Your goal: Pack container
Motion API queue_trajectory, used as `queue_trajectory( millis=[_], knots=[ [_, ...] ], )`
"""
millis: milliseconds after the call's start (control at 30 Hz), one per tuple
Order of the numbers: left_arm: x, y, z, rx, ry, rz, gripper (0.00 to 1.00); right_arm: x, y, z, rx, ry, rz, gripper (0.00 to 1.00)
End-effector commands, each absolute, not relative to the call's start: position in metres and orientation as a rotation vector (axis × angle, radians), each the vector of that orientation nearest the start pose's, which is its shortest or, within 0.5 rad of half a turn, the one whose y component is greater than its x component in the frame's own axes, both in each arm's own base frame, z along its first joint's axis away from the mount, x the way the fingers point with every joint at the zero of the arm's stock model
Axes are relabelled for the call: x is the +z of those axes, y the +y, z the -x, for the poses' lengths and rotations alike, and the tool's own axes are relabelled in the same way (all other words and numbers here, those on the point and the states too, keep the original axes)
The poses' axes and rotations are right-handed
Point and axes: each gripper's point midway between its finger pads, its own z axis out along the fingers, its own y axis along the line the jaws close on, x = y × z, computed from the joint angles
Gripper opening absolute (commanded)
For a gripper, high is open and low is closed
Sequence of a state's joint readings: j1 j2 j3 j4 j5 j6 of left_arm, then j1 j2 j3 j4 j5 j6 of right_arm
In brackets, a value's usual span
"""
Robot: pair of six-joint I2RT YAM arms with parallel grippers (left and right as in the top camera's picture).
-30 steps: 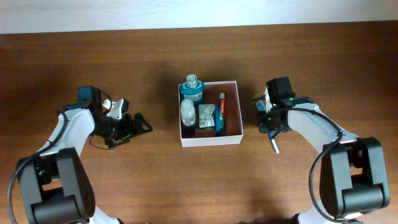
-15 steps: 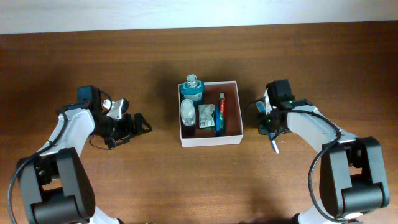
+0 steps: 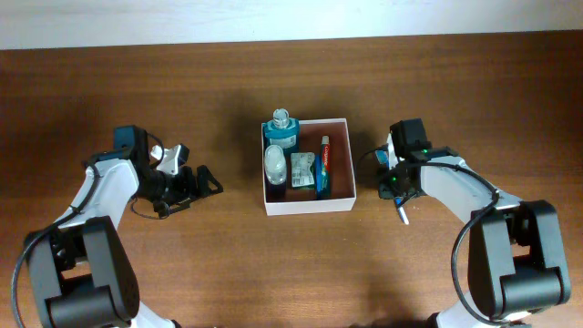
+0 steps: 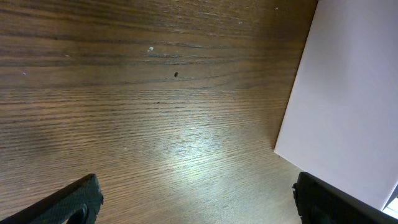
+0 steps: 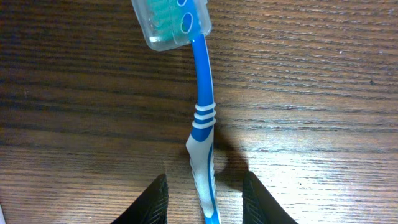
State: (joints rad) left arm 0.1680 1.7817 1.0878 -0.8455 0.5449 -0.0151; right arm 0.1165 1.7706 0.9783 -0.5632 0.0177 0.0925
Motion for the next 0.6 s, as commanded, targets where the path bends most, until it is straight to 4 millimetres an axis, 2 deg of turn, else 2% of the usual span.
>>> queue_trajectory(
  millis=[0, 300, 567],
  knots=[
    [0.0467, -0.0357, -0.3194, -0.816, 2.926, 0.235, 1.0, -0.0036, 0.0376, -0.3352, 0.012, 2.934, 0.052, 0.29],
    [0.0467, -0.0357, -0.3194, -0.816, 2.926, 0.235, 0.99, -0.0037, 0.0376, -0.3349, 0.012, 2.936, 0.051, 0.05],
    [0.0467, -0.0356, -0.3194, -0.816, 2.926, 0.234, 0.99, 0.0002, 0.0377, -0.335, 0.011, 2.944, 0.051, 0.04]
  ],
)
